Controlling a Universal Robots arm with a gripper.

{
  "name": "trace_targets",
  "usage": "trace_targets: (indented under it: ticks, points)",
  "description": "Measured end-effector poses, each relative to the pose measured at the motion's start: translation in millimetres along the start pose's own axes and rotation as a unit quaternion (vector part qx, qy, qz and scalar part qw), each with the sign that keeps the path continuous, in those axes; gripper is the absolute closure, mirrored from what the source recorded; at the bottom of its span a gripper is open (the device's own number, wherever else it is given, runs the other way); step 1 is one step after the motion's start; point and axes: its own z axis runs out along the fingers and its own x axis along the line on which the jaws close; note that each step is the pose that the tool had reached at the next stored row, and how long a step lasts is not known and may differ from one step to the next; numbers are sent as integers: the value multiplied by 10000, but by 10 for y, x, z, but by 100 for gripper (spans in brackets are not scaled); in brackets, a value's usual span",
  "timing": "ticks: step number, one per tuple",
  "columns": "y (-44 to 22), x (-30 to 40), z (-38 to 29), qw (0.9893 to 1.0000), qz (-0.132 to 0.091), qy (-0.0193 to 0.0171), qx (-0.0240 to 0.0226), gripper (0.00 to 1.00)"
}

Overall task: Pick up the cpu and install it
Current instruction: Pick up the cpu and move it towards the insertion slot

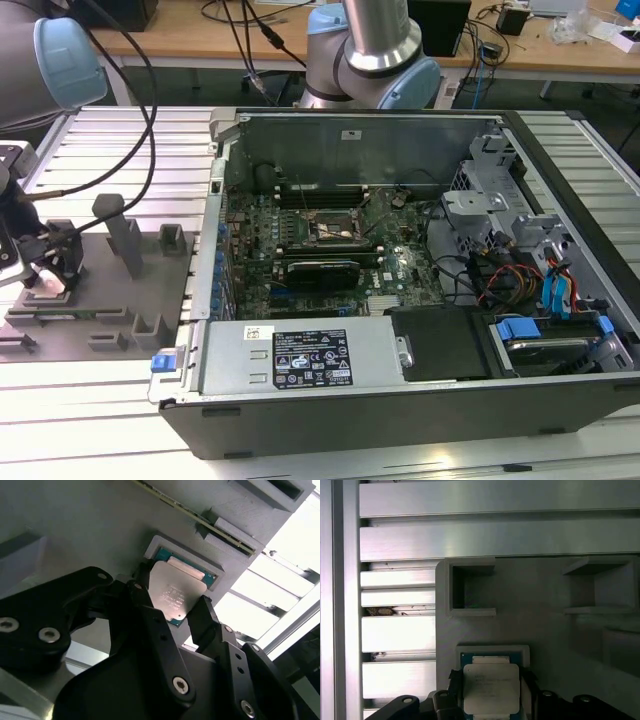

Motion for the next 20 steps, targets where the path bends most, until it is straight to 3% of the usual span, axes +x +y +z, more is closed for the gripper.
trace_targets:
  ticks: [5, 9, 10, 12, 20]
  points:
    - [3, 0, -81, 10000, 0, 0, -1, 45]
    - [3, 0, -82, 10000, 0, -1, -1, 45]
    - [10, 0, -262, 10000, 0, -1, -1, 45]
    - [15, 0, -393, 10000, 0, -1, -1, 45]
    - [19, -1, -508, 10000, 0, 0, -1, 45]
